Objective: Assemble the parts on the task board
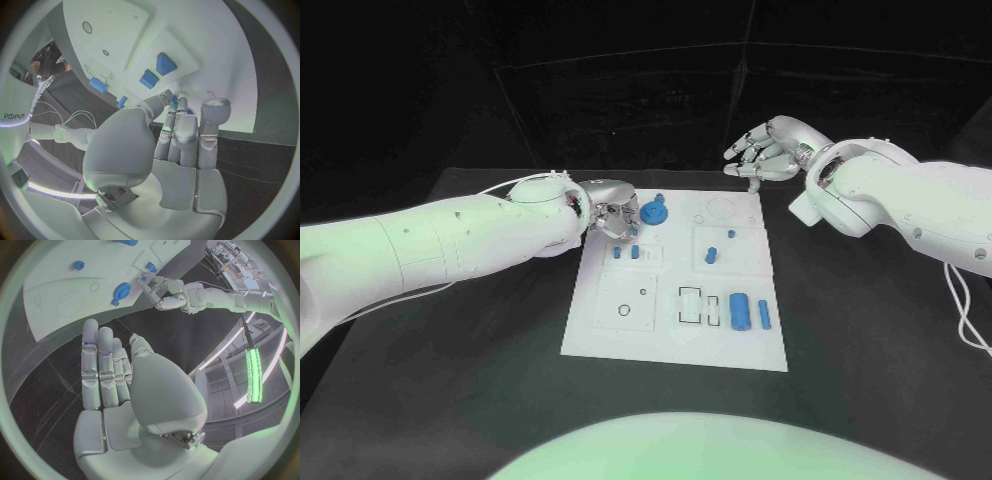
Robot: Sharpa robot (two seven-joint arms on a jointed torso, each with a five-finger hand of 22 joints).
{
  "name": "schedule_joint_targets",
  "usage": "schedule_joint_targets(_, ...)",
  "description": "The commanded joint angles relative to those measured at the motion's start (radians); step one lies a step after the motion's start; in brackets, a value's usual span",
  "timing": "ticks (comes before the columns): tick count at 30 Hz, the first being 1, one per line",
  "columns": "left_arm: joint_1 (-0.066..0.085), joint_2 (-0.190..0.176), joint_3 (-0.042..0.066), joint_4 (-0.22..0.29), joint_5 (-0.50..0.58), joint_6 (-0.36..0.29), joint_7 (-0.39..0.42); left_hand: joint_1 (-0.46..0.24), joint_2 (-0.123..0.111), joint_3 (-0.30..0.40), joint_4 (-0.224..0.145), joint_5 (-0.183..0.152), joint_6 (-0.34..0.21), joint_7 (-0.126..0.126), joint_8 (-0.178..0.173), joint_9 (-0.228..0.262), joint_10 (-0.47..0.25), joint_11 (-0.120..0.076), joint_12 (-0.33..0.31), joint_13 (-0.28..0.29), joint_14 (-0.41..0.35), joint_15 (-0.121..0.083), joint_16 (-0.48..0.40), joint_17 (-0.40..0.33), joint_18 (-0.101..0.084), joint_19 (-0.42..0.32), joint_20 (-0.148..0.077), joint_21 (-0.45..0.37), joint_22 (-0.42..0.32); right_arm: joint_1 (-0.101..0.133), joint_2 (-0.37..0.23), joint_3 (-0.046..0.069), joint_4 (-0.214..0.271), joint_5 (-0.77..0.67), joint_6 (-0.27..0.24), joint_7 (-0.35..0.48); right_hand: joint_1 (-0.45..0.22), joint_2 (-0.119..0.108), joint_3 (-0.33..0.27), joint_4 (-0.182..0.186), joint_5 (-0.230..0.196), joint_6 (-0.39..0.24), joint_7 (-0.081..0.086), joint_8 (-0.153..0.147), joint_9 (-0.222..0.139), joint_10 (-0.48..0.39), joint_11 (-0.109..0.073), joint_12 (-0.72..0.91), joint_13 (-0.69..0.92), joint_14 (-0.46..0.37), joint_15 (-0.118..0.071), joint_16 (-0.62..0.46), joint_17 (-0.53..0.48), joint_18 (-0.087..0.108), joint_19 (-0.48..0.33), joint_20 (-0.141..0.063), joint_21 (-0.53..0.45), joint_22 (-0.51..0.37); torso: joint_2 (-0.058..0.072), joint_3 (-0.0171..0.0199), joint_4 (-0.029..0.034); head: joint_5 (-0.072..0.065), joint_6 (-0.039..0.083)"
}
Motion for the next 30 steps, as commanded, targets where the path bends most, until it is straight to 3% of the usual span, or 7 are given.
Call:
schedule_joint_targets(1, -0.001, 0.002, -0.001, -0.003, 0.000, 0.008, 0.001, -0.002, -0.004, -0.005, 0.001, -0.003, -0.008, -0.001, -0.003, -0.001, -0.005, 0.000, 0.002, 0.000, 0.001, 0.006, -0.004, 0.002, 0.002, -0.002, 0.002, -0.003, 0.001, 0.002, 0.001, 0.001, 0.001, 0.004, 0.002, 0.008, 0.000, 0.006, -0.003, 0.001, 0.003, -0.006, 0.000, 0.004, -0.002, -0.007, -0.002, 0.005, -0.001, -0.001, -0.003, 0.006, -0.002, 0.003, 0.010, 0.000, -0.007, 0.000, 0.000, 0.0002, 0.0001, 0.000, 0.000)
schedule_joint_targets(30, -0.001, 0.013, -0.001, -0.010, 0.020, 0.026, -0.004, 0.001, 0.015, -0.002, 0.007, -0.003, 0.010, -0.009, 0.007, 0.004, 0.011, -0.007, 0.012, 0.004, 0.003, 0.002, -0.001, 0.004, 0.004, 0.000, 0.002, 0.001, 0.006, 0.002, 0.001, 0.001, 0.002, 0.004, 0.001, 0.008, 0.000, 0.007, -0.004, 0.002, 0.003, -0.007, 0.000, 0.004, -0.002, -0.008, -0.002, 0.006, -0.002, -0.002, -0.003, 0.006, -0.002, 0.003, 0.010, 0.000, -0.007, 0.000, 0.000, -0.0001, -0.0006, -0.002, -0.001)
